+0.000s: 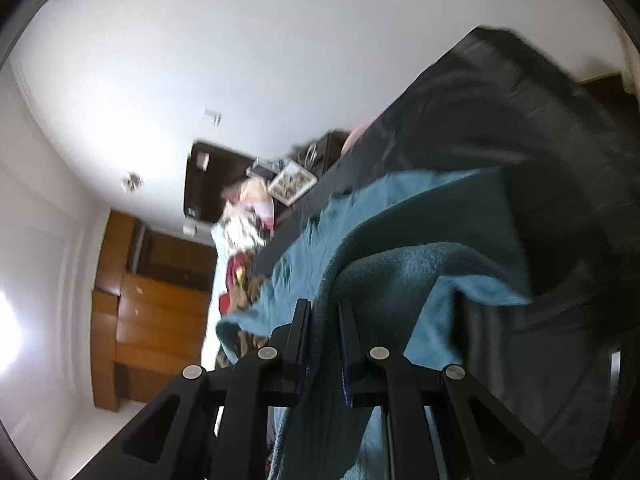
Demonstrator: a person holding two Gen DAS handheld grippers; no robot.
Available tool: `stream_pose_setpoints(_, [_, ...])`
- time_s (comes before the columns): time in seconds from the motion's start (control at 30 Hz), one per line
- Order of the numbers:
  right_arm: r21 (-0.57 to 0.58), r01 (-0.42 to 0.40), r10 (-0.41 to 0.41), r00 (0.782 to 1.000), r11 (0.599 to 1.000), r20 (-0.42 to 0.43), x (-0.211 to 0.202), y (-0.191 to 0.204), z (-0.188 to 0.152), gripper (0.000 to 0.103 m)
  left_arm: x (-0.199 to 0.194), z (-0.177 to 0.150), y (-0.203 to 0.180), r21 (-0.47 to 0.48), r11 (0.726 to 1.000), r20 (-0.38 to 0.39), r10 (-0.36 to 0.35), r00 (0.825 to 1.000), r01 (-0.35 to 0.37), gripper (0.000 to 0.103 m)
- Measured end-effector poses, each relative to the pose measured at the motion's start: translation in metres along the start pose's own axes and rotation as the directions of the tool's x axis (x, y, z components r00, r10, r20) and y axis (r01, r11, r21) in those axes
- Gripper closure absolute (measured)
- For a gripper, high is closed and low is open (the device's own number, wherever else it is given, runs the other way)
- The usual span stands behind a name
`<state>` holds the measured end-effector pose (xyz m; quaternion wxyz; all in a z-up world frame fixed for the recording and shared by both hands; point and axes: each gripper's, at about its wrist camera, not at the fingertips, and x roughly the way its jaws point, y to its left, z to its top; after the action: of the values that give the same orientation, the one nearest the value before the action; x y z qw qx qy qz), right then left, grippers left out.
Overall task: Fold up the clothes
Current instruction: 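Fold the held sleeve across the sweater body with the right tool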
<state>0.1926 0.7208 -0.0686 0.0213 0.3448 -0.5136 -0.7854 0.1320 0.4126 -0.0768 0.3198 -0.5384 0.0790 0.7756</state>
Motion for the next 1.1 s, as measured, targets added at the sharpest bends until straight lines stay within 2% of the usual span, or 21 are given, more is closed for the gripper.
stream_pose_setpoints(0.17, [0.017,0.012,-0.010,0.993,1.000,-0.121,0.061,0.009,-0.021,0.085,-0.002,0.005,0.022,-0.027,1.000,0.004,-0.015,1.000,0.015,0.031])
stream_pose_setpoints(0.2, [0.022,0.021,-0.018,0.989,1.000,-0.148,0.073,0.008,-0.025,0.071,-0.002,0.006,0.026,-0.032,0.999,0.003,-0.022,1.000,0.022,0.031])
stream_pose_setpoints(0.23, [0.020,0.039,-0.035,0.986,0.999,-0.165,0.081,0.007,-0.029,0.043,-0.001,0.007,0.029,-0.036,0.999,0.001,-0.030,1.000,0.030,0.031])
stream_pose_setpoints(0.27, [0.015,0.065,-0.061,0.984,0.998,-0.170,0.086,0.005,-0.031,0.029,0.000,0.008,0.031,-0.037,0.999,0.001,-0.036,0.999,0.036,0.031])
stream_pose_setpoints(0.3, [0.012,0.090,-0.087,0.981,0.996,-0.171,0.090,0.002,-0.033,0.023,0.002,0.009,0.033,-0.035,0.998,-0.002,-0.042,0.999,0.042,0.030])
stream_pose_setpoints(0.4, [-0.016,0.146,-0.147,0.975,0.989,-0.167,0.092,-0.004,-0.038,0.023,0.012,0.013,0.035,-0.029,0.998,-0.017,-0.063,0.998,0.062,0.030])
stream_pose_setpoints(0.57, [-0.107,0.202,-0.215,0.968,0.973,-0.127,0.067,-0.009,-0.051,0.023,0.035,0.027,0.023,-0.021,0.994,-0.036,-0.108,0.994,0.107,0.030])
stream_pose_setpoints(0.87, [-0.120,0.235,-0.250,0.959,0.965,-0.134,0.032,-0.040,-0.080,0.023,0.085,0.051,-0.029,0.071,0.989,-0.062,-0.127,0.990,0.131,0.030])
stream_pose_setpoints(1.1, [-0.115,0.245,-0.260,0.956,0.963,-0.136,0.009,-0.062,-0.086,0.023,0.105,0.061,-0.049,0.098,0.990,-0.060,-0.094,0.994,0.099,0.030])
